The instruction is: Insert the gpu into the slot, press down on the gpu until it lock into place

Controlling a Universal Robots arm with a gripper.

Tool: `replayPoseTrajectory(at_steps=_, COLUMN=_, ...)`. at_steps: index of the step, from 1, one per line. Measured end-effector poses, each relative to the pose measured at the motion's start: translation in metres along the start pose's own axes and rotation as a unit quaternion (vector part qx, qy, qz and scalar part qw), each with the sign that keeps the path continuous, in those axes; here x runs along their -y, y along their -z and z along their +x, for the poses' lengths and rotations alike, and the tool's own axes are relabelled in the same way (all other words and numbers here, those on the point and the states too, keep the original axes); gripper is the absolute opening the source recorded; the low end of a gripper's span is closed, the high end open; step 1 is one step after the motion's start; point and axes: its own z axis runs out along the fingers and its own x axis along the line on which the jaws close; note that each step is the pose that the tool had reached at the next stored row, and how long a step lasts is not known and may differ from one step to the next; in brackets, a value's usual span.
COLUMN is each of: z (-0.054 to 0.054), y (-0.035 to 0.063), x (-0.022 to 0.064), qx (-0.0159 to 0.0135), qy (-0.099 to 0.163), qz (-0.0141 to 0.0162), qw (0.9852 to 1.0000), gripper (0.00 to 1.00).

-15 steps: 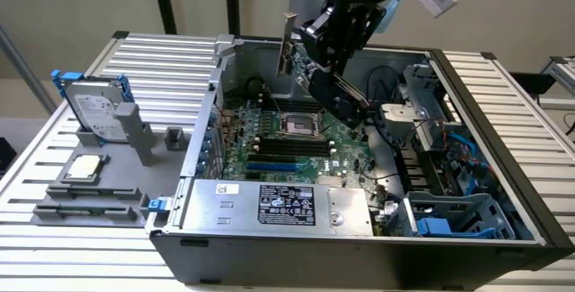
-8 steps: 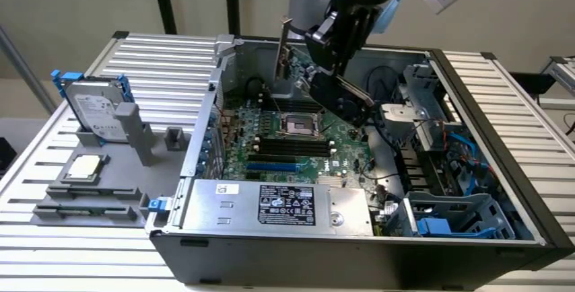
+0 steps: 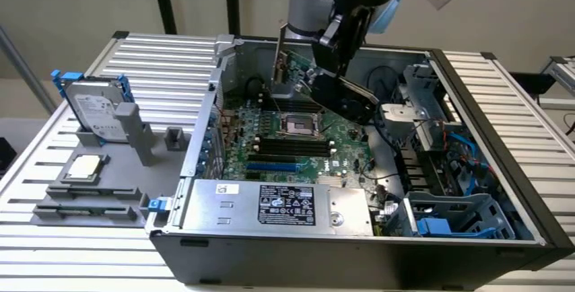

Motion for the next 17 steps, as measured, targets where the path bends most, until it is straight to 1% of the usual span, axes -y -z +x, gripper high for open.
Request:
replayPoseTrajectory(at_steps=2, z=0.0000, y=-0.0003, x=0.0000, qx=0.0010, qy=0.018, qz=0.0021, qw=0.9998, gripper=0.26)
replayPoseTrajectory(at_steps=5, z=0.0000, y=-0.0008, x=0.0000, qx=0.0023, qy=0.045, qz=0.0051, qw=0.9990, gripper=0.26)
replayPoseTrajectory(at_steps=9, z=0.0000, y=-0.0016, x=0.0000, qx=0.0040, qy=0.082, qz=0.0087, qw=0.9966, gripper=0.26)
replayPoseTrajectory(at_steps=11, z=0.0000, y=-0.0021, x=0.0001, qx=0.0048, qy=0.100, qz=0.0102, qw=0.9949, gripper=0.26)
replayPoseTrajectory(at_steps=13, z=0.0000, y=-0.0027, x=0.0001, qx=0.0054, qy=0.118, qz=0.0114, qw=0.9929, gripper=0.26)
replayPoseTrajectory(at_steps=15, z=0.0000, y=-0.0035, x=0.0001, qx=0.0061, qy=0.136, qz=0.0119, qw=0.9906, gripper=0.26)
replayPoseTrajectory(at_steps=17, z=0.0001, y=-0.0045, x=0.0001, qx=0.0070, qy=0.155, qz=0.0119, qw=0.9879, gripper=0.26)
